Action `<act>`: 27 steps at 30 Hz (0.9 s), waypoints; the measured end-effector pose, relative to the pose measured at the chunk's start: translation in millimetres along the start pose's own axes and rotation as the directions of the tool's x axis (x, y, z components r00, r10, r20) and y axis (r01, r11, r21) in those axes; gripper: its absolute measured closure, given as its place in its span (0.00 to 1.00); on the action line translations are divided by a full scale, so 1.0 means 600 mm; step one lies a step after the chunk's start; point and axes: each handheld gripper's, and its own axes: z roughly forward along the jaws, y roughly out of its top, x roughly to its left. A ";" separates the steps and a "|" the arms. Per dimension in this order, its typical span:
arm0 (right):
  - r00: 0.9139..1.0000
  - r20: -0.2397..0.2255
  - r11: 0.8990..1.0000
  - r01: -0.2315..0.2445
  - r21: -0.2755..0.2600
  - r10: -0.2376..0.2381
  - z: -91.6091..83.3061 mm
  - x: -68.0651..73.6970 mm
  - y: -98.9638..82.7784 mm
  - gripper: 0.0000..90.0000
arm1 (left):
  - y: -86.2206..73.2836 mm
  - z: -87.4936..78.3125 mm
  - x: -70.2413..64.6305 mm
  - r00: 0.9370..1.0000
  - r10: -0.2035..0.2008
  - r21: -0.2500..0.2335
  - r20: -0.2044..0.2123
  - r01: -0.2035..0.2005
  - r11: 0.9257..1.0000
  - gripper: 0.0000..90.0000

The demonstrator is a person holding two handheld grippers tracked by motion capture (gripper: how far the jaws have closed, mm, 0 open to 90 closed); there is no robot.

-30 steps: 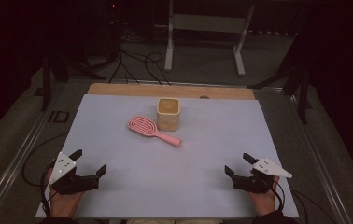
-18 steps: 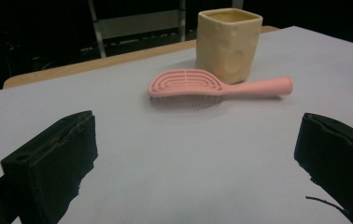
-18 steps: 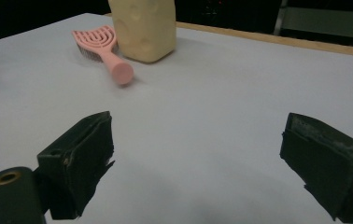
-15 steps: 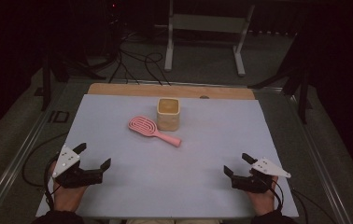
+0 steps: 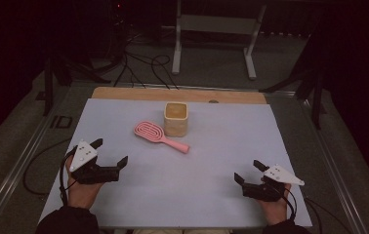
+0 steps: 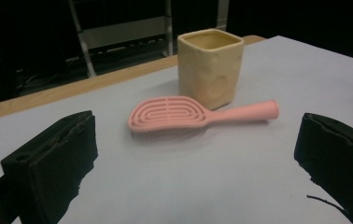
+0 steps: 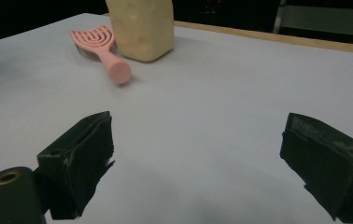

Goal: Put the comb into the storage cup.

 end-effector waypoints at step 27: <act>1.000 -0.002 1.000 -0.007 0.007 0.007 0.004 -0.002 -0.003 0.10 | 0.058 0.111 -0.013 0.998 -0.008 0.043 0.056 0.005 0.999 0.00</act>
